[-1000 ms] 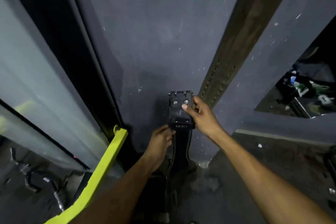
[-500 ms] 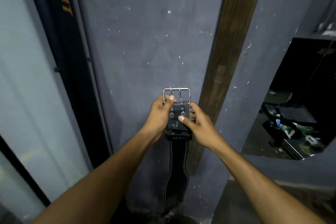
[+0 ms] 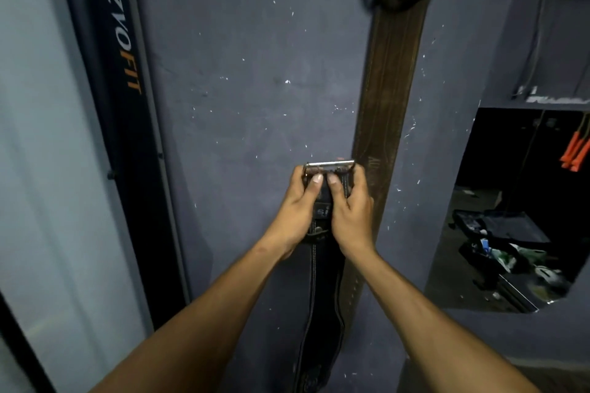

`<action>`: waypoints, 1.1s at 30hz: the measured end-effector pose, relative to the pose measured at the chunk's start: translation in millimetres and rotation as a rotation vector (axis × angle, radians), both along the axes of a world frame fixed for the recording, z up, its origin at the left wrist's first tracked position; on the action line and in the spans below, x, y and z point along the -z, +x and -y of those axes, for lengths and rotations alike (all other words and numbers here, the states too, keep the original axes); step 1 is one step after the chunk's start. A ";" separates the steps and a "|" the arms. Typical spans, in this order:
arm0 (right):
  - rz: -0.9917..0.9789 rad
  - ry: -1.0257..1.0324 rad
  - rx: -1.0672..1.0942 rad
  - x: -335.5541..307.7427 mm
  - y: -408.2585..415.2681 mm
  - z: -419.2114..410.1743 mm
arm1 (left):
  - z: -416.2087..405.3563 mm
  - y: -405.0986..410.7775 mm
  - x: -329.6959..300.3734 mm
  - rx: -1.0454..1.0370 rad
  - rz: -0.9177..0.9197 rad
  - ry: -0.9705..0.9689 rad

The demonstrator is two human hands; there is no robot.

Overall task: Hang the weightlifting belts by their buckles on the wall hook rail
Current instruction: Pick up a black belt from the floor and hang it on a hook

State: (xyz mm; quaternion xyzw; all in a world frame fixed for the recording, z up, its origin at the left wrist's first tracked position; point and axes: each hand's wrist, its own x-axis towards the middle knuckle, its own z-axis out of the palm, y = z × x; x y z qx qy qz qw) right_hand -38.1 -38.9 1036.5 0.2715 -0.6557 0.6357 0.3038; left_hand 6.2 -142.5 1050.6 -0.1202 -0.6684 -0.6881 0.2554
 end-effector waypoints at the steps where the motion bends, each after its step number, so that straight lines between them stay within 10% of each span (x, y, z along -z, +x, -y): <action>1: -0.006 0.000 -0.015 -9.4 -3.3 0.6 | 0.7 1.6 0.7 0.012 0.013 0.026; 22: 0.154 0.133 -0.140 -79.6 -55.0 -35.0 | -19.6 -9.3 -3.9 0.139 0.165 0.099; 33: 0.094 0.002 0.156 -103.0 -40.0 -31.1 | -31.4 -11.9 -2.4 0.159 0.065 0.026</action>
